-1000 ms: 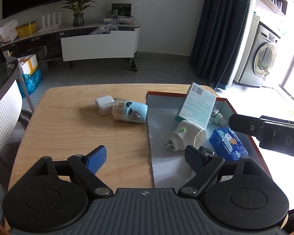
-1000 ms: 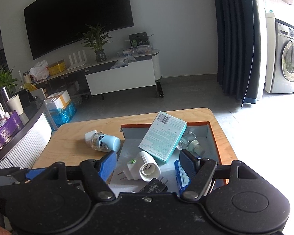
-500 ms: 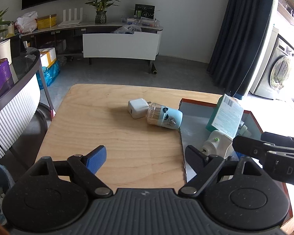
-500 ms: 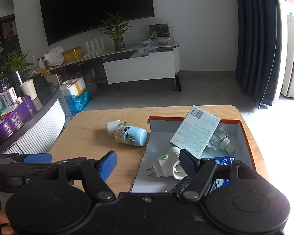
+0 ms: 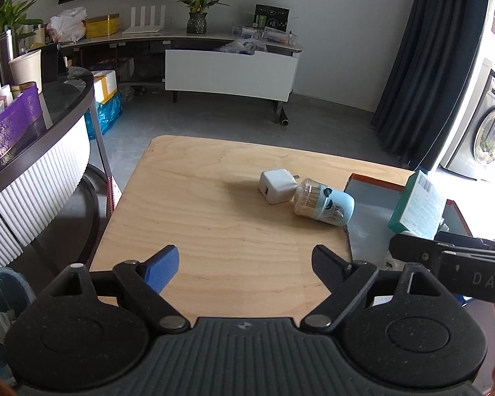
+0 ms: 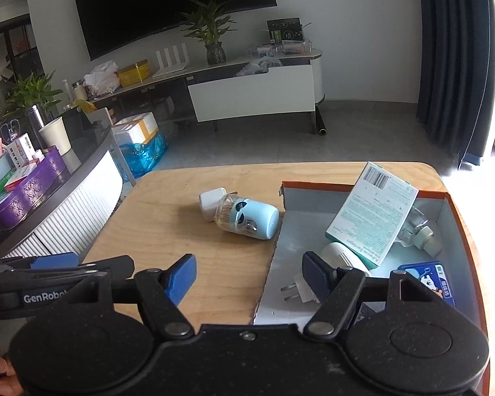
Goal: Organize rigid objects
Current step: 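Withdraw both open tools from the box toward the cube charger and jar, then grasp the blue-capped toothpick jar with right tool while left tool grasps the white cube charger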
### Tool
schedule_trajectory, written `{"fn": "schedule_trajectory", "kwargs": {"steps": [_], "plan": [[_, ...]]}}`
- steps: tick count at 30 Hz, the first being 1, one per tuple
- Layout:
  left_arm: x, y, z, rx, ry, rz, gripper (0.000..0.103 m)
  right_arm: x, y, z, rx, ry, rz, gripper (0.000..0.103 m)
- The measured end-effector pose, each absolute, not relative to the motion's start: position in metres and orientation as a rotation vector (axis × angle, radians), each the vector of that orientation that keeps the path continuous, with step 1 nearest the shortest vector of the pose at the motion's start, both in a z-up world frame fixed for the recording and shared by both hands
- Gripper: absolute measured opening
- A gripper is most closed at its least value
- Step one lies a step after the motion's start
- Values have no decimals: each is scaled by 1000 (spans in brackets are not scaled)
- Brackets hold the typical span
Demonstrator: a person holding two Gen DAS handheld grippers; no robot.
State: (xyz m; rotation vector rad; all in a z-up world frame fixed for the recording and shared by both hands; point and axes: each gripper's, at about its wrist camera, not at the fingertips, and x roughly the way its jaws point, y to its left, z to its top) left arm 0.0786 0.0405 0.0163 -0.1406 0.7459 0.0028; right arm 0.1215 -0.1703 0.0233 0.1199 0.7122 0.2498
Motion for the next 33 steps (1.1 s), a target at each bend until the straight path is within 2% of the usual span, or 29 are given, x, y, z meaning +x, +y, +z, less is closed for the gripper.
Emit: {"fn": "schedule_trajectory", "kwargs": {"steps": [8, 16, 24, 33], "plan": [[87, 59, 9, -167, 758, 25, 90, 165, -139, 8, 96, 764, 259, 84], [97, 72, 2, -175, 768, 42, 90, 222, -121, -14, 191, 817, 131, 91], [107, 81, -4, -182, 778, 50, 90, 260, -102, -38, 150, 860, 3, 92], [128, 76, -10, -158, 770, -4, 90, 255, -112, -43, 161, 853, 65, 92]]}}
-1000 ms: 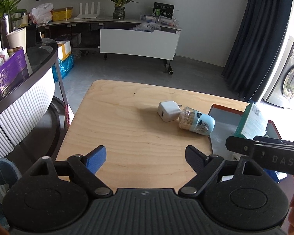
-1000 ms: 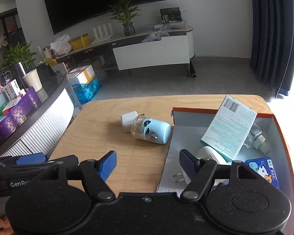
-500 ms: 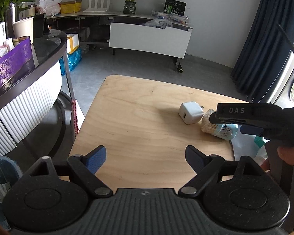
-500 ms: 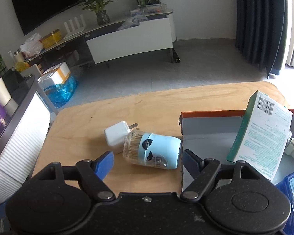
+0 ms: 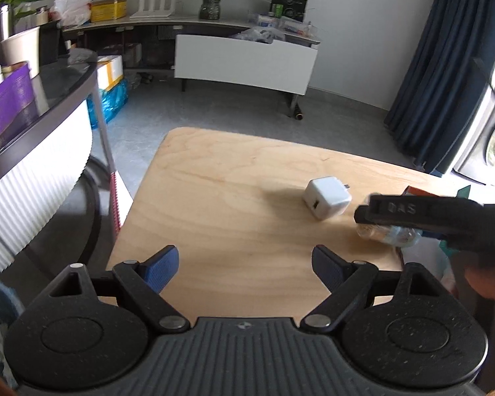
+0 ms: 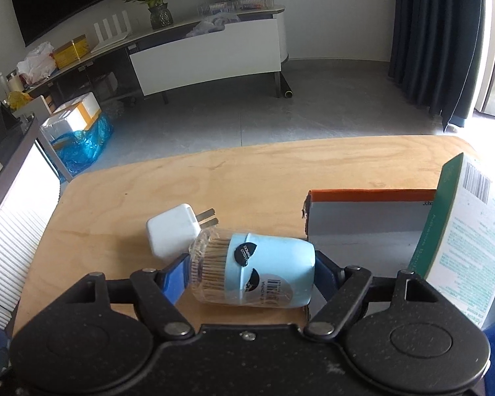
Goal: Organize rigid objects
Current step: 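Grasp the blue-capped toothpick jar with right tool while left tool grasps the white cube charger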
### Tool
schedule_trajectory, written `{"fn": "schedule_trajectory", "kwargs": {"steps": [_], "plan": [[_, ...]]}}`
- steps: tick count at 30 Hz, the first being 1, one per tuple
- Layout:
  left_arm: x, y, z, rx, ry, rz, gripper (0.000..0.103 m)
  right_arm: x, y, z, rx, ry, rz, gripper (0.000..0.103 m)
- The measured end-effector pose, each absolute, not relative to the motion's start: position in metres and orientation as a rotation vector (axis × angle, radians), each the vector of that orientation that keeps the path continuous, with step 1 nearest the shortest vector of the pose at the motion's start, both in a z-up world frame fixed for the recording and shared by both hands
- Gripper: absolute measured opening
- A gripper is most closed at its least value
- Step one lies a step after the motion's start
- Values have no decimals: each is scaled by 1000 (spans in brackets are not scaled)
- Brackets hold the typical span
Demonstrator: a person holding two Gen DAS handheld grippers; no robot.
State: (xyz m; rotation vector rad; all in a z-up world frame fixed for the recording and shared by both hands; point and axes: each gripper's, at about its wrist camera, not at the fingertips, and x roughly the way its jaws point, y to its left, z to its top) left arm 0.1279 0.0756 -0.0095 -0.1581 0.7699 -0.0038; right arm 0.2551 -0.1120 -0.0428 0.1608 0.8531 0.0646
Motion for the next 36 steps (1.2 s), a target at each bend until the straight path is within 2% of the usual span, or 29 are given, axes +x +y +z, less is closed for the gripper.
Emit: {"fn": "schedule_trajectory", "kwargs": {"steps": [5, 15, 21, 24, 26, 28, 29, 32, 36], "plan": [[157, 59, -11, -66, 714, -155, 95, 222, -137, -18, 196, 811, 111, 92], [214, 16, -46, 218, 678, -430, 95, 154, -187, 11, 261, 756, 185, 92], [222, 13, -59, 273, 681, -484, 95, 144, -201, 19, 284, 719, 174, 92], [223, 14, -66, 278, 686, -500, 90, 142, -206, 23, 292, 704, 172, 92], [222, 15, -65, 245, 686, -517, 79, 139, -209, 23, 294, 697, 168, 92], [218, 15, -63, 229, 678, -518, 58, 137, -212, 24, 302, 690, 165, 92], [216, 14, -63, 228, 672, -513, 52, 137, -213, 25, 307, 688, 163, 92], [213, 12, -60, 205, 680, -484, 41, 135, -215, 26, 308, 680, 156, 92], [202, 8, -57, 180, 693, -421, 41, 131, -216, 29, 298, 664, 150, 92]]}}
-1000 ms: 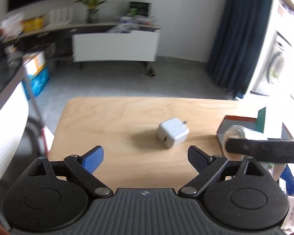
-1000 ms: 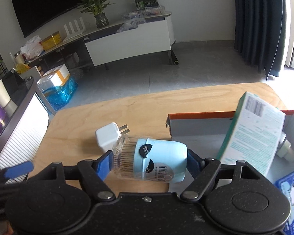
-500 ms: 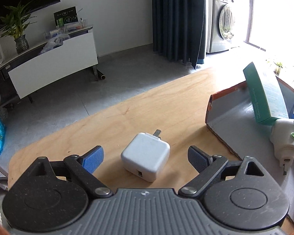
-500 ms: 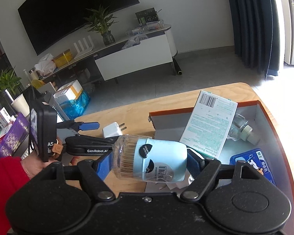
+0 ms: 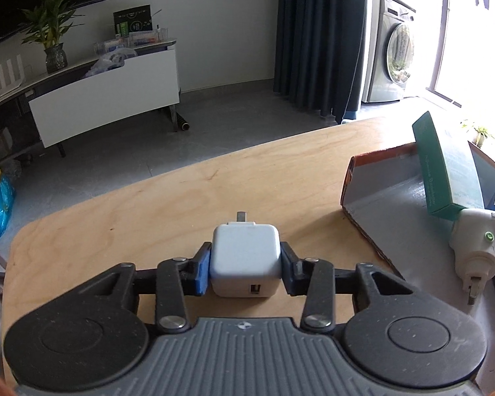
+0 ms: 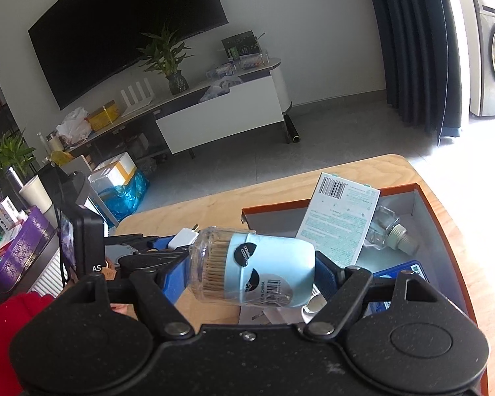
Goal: Organize rigid objects
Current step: 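Grasp the blue-capped toothpick jar with right tool while left tool grasps the white cube charger, then carry the white cube charger with left tool while right tool carries the toothpick jar over the box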
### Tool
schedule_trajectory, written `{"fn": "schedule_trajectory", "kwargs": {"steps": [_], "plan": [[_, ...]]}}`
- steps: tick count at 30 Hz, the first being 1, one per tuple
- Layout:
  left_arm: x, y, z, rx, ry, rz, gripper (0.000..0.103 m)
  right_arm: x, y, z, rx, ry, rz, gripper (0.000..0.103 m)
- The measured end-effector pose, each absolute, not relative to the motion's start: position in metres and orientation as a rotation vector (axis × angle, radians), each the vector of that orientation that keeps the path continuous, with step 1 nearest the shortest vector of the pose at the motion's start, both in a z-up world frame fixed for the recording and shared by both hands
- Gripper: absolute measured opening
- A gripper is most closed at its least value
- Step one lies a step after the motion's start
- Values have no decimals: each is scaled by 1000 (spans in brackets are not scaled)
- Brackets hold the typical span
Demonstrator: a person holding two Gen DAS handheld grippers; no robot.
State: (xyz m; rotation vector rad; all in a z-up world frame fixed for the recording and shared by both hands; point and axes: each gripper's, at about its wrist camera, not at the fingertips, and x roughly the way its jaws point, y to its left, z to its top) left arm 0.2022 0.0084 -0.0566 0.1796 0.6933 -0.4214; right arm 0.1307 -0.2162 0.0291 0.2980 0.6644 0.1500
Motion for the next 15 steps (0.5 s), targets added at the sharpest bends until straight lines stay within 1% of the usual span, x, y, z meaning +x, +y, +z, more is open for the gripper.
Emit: {"fn": "schedule_trajectory", "kwargs": {"steps": [4, 10, 15], "plan": [[186, 10, -50, 149, 708, -339, 41, 128, -217, 30, 307, 661, 156, 92], [153, 12, -21, 48, 729, -203, 41, 120, -211, 31, 286, 666, 183, 92], [118, 5, -3, 15, 729, -135, 41, 111, -202, 28, 265, 671, 205, 92]]}}
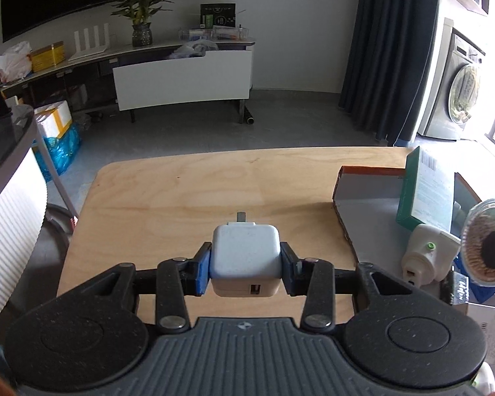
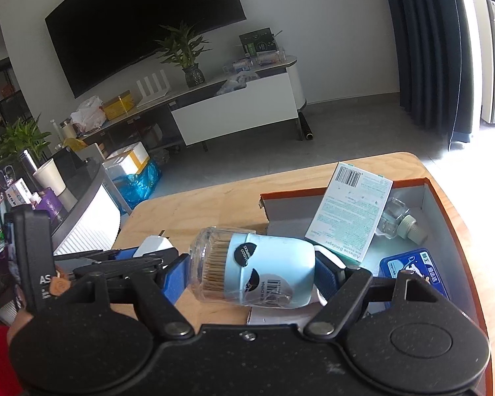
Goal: Organize rigid objects
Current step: 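Carry the white cube charger with left tool while right tool carries the toothpick jar over the box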
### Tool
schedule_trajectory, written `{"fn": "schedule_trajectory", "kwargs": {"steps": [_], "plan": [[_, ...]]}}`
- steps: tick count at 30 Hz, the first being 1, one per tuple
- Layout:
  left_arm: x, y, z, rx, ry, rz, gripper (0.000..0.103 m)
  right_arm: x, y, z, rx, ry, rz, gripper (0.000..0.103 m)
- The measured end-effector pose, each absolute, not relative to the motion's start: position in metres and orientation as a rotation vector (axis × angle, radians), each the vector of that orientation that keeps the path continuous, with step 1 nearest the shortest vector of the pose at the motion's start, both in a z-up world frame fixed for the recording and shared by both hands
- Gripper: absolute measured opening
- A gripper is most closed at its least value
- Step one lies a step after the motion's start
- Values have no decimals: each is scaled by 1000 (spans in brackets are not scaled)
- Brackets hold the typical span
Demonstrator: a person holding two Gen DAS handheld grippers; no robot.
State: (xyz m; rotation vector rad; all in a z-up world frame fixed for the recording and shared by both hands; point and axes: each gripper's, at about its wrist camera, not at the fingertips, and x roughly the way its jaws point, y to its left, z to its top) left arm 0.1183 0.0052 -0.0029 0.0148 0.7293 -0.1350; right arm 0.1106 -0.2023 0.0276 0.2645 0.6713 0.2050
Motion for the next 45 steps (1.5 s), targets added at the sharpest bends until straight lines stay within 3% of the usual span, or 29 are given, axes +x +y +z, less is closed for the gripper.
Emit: {"fn": "schedule_trajectory", "kwargs": {"steps": [17, 45], "plan": [[50, -16, 36, -31, 678, -75, 41, 55, -198, 46, 202, 618, 226, 92], [7, -56, 41, -43, 623, -185, 42, -9, -243, 66, 160, 530, 116, 92]]}}
